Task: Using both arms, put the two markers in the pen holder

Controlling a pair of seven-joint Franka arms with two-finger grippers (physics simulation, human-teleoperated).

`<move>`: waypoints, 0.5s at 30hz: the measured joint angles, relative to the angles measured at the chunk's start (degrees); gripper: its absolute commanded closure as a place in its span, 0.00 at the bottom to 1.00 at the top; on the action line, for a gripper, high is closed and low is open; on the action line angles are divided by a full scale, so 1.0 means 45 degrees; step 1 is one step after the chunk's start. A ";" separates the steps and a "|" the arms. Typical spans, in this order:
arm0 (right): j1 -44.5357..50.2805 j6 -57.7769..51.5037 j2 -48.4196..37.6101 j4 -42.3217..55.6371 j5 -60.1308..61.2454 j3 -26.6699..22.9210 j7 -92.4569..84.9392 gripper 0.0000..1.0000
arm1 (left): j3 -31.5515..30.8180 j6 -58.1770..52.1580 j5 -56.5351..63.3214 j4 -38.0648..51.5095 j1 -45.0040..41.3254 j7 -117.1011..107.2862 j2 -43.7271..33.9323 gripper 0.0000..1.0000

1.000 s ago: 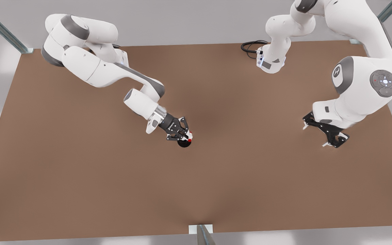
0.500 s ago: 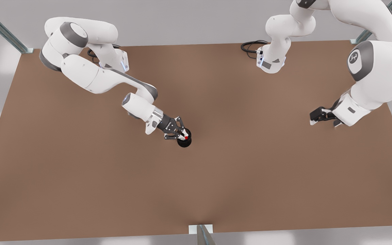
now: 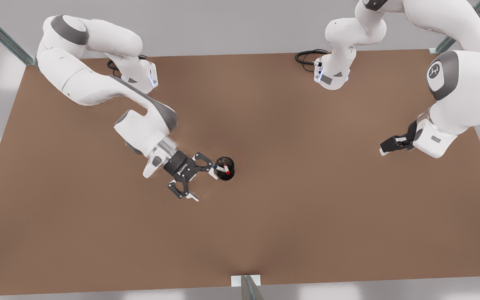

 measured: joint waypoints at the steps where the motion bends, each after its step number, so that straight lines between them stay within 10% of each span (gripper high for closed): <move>1: 0.0258 -0.1892 -0.0144 0.1155 -0.0330 0.0139 -0.0010 0.00 | -0.0040 0.0023 0.0158 -0.0003 -0.0028 0.0158 0.0032 0.00; 5: 0.5620 -0.7550 -0.6066 0.1675 0.3171 -1.0624 -0.0638 0.00 | -0.0234 0.0188 0.0502 0.0020 -0.0311 0.0758 0.0248 0.00; 7: 0.6328 -1.0614 -0.6951 0.1943 0.4947 -1.3746 -0.1037 0.00 | -0.0237 0.0252 0.0573 0.0025 -0.0307 0.1075 0.0268 0.00; 15: 0.6759 -1.6015 -0.6897 0.2014 0.7817 -1.4908 -0.2040 0.00 | -0.0237 0.0284 0.0642 0.0015 -0.0284 0.2024 0.0275 0.00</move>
